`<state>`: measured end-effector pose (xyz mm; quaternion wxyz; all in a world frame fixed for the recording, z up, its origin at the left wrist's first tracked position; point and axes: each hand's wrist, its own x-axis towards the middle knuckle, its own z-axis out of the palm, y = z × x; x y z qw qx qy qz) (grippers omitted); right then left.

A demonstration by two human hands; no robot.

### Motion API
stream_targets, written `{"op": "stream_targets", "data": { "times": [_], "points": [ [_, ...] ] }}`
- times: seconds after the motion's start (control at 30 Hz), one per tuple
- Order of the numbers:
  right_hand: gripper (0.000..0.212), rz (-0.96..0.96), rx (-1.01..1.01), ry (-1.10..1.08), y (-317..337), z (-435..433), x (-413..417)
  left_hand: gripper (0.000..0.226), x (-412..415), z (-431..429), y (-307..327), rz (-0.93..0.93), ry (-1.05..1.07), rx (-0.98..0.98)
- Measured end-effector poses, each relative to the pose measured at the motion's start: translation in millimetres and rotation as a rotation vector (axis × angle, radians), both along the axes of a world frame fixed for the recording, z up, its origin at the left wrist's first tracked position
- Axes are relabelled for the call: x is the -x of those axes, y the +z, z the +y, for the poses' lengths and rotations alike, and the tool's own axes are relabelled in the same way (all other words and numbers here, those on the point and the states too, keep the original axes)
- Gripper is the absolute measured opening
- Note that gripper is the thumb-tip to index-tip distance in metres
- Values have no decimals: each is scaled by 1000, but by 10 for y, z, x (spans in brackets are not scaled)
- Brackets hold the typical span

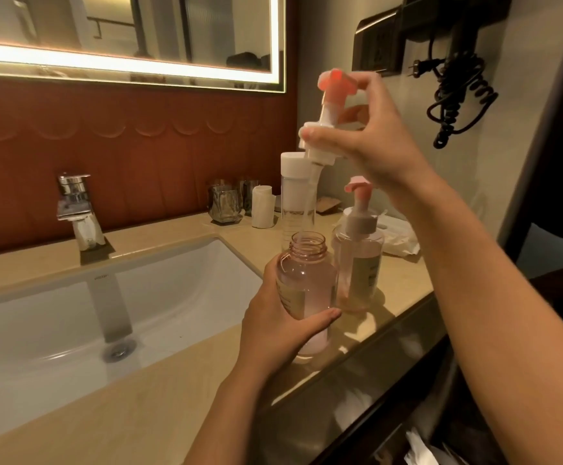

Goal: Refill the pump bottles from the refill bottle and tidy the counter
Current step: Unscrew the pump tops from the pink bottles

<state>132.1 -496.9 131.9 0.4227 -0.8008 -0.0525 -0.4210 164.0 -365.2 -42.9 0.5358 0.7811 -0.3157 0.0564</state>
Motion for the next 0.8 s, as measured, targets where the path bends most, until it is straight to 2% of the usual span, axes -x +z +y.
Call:
{"op": "stream_targets", "data": {
  "times": [0.1,0.23,0.37,0.5,0.7,0.8],
  "points": [
    [65,12,1,-21,135,-95,-41,97,-4,-3,-2,-8,4,-6],
    [66,26,-122,-34,241,-272,-108,89,11,-7,-4,-16,27,-6],
    [67,31,-432,21,211,-566,-101,83,45,-21,21,-8,37,8],
    [68,-7,-758,104,-9,-859,-70,93,34,-104,69,4,42,12],
    [50,-149,-1059,59,-576,-1192,-35,96,-71,-227,83,24,35,7],
    [37,-148,-1054,-5,-904,-1320,-40,88,-112,-251,60,26,22,20]
  ]
}}
